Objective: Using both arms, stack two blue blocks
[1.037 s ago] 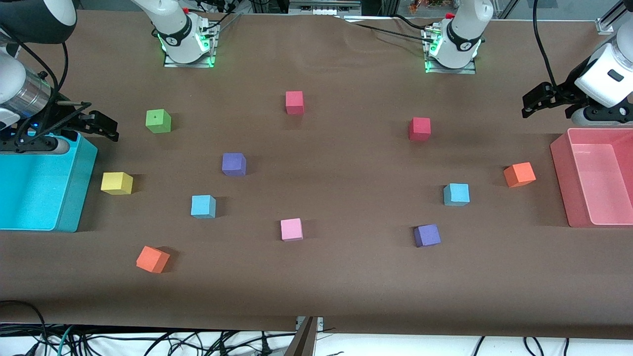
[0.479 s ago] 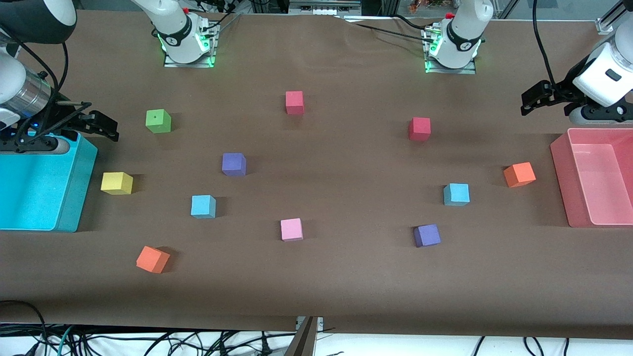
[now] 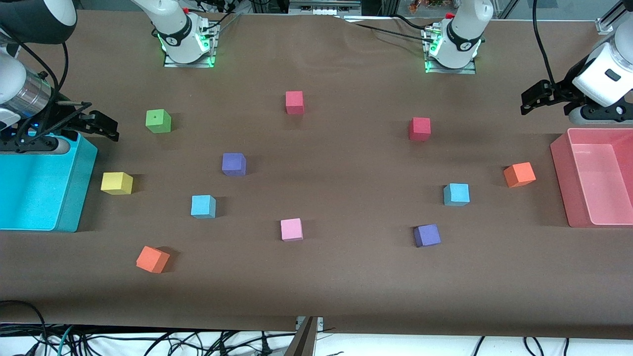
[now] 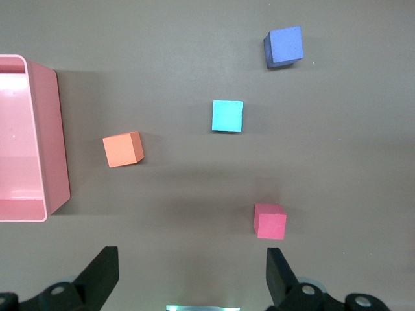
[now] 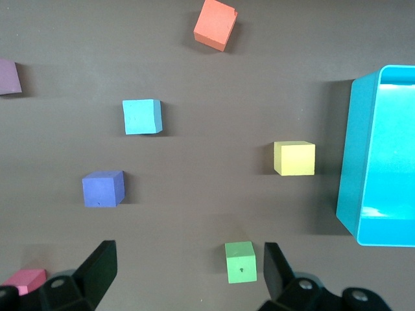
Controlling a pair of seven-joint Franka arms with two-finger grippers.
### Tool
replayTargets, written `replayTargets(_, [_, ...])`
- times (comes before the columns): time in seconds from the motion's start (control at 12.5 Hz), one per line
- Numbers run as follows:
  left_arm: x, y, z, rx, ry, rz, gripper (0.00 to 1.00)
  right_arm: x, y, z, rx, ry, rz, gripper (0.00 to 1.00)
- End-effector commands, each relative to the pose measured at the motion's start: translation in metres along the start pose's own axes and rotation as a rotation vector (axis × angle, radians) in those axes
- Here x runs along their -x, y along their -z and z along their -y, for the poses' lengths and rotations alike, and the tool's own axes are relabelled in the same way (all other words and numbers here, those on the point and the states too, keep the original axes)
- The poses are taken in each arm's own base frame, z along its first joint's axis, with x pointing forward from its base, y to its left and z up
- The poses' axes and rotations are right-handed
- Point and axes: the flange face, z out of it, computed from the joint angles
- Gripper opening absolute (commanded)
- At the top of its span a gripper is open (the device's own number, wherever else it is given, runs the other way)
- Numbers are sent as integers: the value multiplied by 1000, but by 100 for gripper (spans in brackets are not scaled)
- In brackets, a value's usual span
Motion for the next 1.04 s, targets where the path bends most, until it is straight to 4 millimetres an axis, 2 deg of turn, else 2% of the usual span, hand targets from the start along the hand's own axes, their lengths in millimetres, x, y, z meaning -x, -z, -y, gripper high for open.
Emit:
replayTargets(0.0, [2,7,2,-17,-2,0,100,3,0,1,-10,15,13,100])
replayTargets(0.16, [2,7,2,-19,-2,0,100,2,-4,3,-7,23,24,100])
replayTargets(0.24, [2,7,2,-19,-2,0,100,5,1,6,-8,31,16,100])
replayTargets(0.4, [2,6,2,-19,-2,1,100,3,-5,7,-7,29,28,100])
replayTargets(0.64, [3,6,2,-19,-2,6,100,-12,-32,17,-5,40,62,100])
replayTargets(0.96, [3,7,3,-19,-2,6,100,-15,-38,16,-6,36,70,100])
